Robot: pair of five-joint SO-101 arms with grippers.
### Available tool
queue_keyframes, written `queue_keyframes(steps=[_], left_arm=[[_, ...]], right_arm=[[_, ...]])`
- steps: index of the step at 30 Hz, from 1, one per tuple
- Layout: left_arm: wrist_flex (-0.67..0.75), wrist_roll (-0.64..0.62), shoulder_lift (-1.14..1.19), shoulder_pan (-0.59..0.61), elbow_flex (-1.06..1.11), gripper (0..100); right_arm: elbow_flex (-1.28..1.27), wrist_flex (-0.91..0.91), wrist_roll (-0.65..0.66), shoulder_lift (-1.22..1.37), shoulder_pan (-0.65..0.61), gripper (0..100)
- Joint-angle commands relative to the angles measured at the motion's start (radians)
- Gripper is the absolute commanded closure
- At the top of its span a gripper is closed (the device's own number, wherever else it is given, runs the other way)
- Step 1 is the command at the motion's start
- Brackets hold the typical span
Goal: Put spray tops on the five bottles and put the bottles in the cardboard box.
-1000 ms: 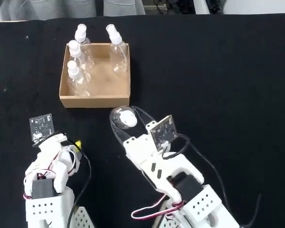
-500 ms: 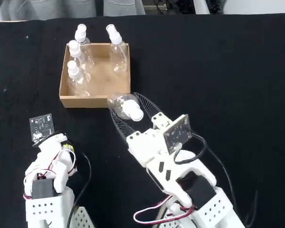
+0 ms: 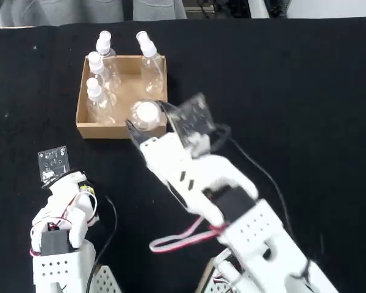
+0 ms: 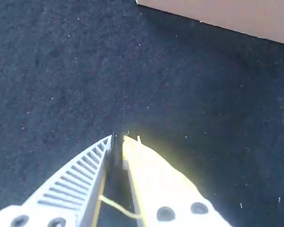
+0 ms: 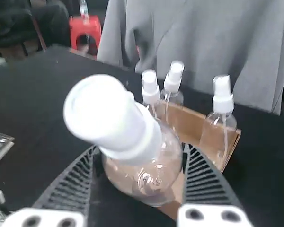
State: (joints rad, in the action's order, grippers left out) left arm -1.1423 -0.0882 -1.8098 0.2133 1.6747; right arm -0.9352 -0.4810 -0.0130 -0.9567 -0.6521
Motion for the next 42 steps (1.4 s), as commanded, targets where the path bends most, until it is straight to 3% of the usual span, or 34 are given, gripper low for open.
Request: queue_keyframes(steps=[1,23,35,42], left_arm=[[-0.006,0.009,-0.012,-0.005,0.025,97],[-0.006,0.008,-0.012,-0.005,0.025,97],[-0.006,0.008,-0.012,-0.005,0.025,97],[-0.006,0.008,-0.012,-0.005,0.025,97]], right_arm=[[0.166,0.002,0.009,0.148,0.023,87.4],[0.475,0.006,-0.103,0.661,0.163,87.4],[0.570,0.006,-0.103,0.828,0.164,87.4],[0.545,0.123,-0.103,0.915,0.164,87.4]])
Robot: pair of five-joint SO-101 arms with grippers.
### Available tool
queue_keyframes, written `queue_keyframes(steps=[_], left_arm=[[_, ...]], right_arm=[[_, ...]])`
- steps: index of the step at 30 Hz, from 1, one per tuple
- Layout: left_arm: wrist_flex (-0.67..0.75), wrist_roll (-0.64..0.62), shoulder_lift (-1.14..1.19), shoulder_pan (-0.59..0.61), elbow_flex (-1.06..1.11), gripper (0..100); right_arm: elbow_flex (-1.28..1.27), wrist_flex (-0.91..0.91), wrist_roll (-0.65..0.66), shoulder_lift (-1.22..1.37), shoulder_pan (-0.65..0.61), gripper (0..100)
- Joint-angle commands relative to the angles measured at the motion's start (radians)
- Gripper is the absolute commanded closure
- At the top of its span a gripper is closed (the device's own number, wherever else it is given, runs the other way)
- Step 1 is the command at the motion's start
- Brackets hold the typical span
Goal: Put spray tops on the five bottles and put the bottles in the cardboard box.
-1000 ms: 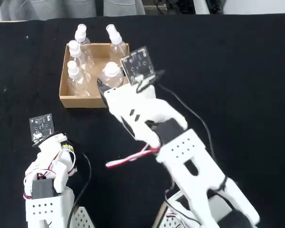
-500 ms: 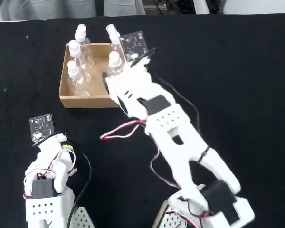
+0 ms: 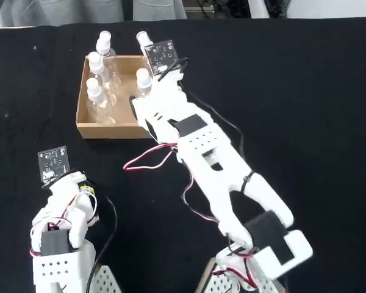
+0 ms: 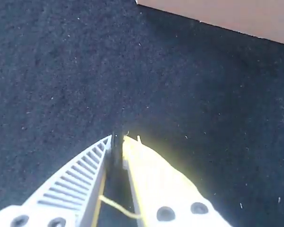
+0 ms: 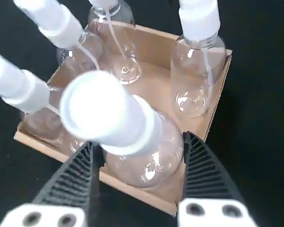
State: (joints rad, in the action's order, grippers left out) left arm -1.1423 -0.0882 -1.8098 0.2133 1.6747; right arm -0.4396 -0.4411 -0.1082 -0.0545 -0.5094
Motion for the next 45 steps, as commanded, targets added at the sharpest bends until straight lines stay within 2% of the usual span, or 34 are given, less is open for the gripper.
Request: queue_keyframes(steps=[1,20,38,45], left_arm=[[-0.006,0.008,-0.012,-0.005,0.025,97],[-0.006,0.008,-0.012,-0.005,0.025,97],[-0.006,0.006,-0.012,-0.005,0.025,97],[-0.006,0.006,-0.012,-0.005,0.025,97]], right_arm=[[0.050,0.087,-0.008,0.027,0.021,87.4],[0.050,0.149,-0.008,0.165,0.018,86.8],[0.027,0.146,-0.008,0.166,0.014,63.6],[0.030,0.126,-0.008,0.165,0.012,62.6]])
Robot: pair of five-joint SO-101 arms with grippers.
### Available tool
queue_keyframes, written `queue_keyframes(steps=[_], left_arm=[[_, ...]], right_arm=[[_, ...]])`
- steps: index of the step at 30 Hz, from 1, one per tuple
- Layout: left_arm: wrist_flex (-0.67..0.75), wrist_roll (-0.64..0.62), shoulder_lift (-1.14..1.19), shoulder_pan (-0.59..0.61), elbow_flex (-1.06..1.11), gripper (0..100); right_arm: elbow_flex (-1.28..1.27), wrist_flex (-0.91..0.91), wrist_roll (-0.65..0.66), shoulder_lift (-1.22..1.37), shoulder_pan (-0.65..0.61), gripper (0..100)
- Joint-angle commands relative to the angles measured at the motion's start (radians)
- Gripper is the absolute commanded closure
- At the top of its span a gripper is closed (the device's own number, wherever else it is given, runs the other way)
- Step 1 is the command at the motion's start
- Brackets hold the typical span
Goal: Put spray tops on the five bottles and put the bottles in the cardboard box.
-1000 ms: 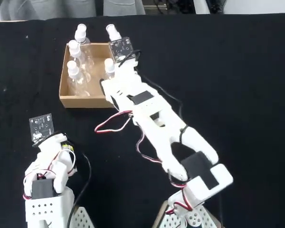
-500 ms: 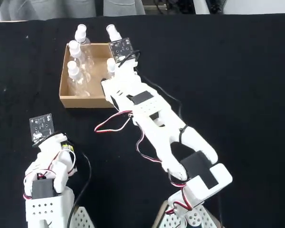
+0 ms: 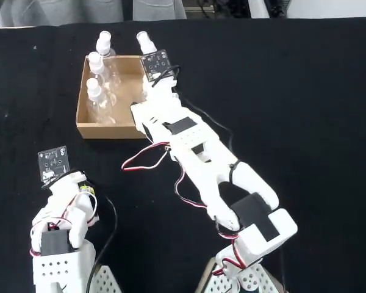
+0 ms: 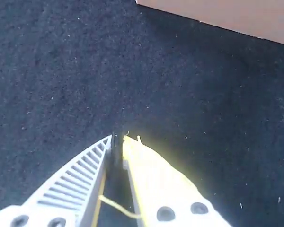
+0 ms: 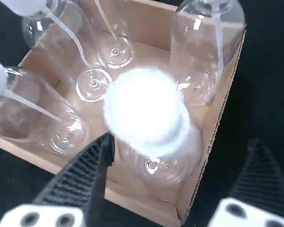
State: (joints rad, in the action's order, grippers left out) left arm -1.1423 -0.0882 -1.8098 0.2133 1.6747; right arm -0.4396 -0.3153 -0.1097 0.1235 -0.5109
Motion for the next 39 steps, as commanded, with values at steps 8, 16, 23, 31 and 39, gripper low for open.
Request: queue_keyframes(steps=[8,16,23,31,39], left_arm=[[-0.006,0.006,-0.012,-0.005,0.025,97],[-0.006,0.006,-0.012,-0.005,0.025,97],[-0.006,0.006,-0.012,-0.005,0.025,97],[-0.006,0.006,-0.012,-0.005,0.025,97],[-0.006,0.006,-0.012,-0.005,0.025,97]], right_arm=[[0.035,-0.055,0.000,-0.021,-0.023,62.6],[0.030,-0.057,0.000,-0.021,-0.021,62.6],[0.053,-0.146,0.002,-0.036,-0.021,62.6],[0.019,-0.196,0.002,-0.125,-0.021,62.6],[-0.053,-0.196,0.002,-0.220,-0.020,62.9]])
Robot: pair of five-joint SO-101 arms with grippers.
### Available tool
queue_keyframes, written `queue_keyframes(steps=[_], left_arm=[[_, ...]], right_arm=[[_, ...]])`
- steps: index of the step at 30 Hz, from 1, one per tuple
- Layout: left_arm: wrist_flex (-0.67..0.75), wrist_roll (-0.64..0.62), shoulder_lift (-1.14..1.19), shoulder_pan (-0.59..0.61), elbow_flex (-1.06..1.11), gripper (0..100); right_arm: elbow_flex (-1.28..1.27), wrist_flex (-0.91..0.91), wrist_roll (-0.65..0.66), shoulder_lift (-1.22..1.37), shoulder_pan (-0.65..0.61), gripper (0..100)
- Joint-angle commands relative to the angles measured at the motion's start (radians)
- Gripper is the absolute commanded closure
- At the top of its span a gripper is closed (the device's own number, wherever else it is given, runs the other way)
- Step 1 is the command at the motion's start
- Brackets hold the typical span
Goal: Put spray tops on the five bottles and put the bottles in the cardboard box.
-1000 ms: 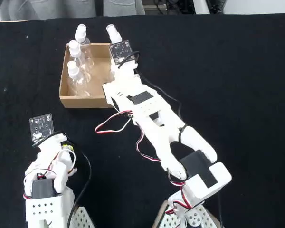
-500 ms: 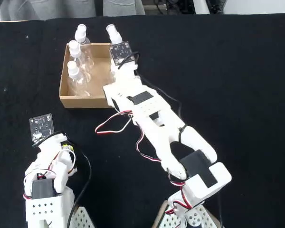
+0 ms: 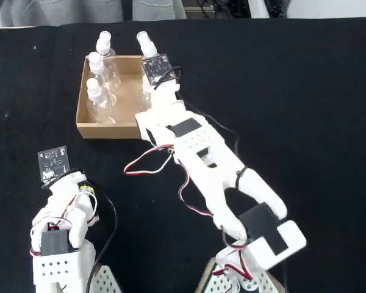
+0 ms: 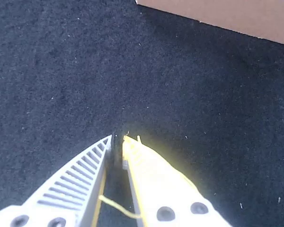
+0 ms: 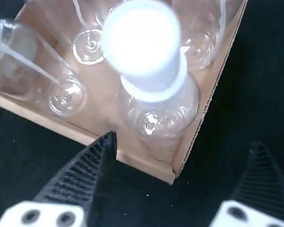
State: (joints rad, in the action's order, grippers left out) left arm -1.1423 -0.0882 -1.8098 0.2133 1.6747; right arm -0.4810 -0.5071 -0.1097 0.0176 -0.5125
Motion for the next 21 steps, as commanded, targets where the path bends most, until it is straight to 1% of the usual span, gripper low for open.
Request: queue_keyframes(steps=[1,5,8,21], left_arm=[[-0.006,0.006,-0.012,-0.005,0.025,97],[-0.006,0.006,-0.012,-0.005,0.025,97],[-0.006,0.006,-0.012,-0.005,0.025,97],[-0.006,0.006,-0.012,-0.005,0.025,97]], right_arm=[[-0.021,-0.005,0.002,-0.128,-0.017,63.9],[-0.054,-0.005,0.002,-0.176,-0.015,73.9],[-0.081,-0.005,0.002,-0.216,-0.017,78.7],[-0.206,-0.025,0.014,-0.418,-0.017,79.4]])
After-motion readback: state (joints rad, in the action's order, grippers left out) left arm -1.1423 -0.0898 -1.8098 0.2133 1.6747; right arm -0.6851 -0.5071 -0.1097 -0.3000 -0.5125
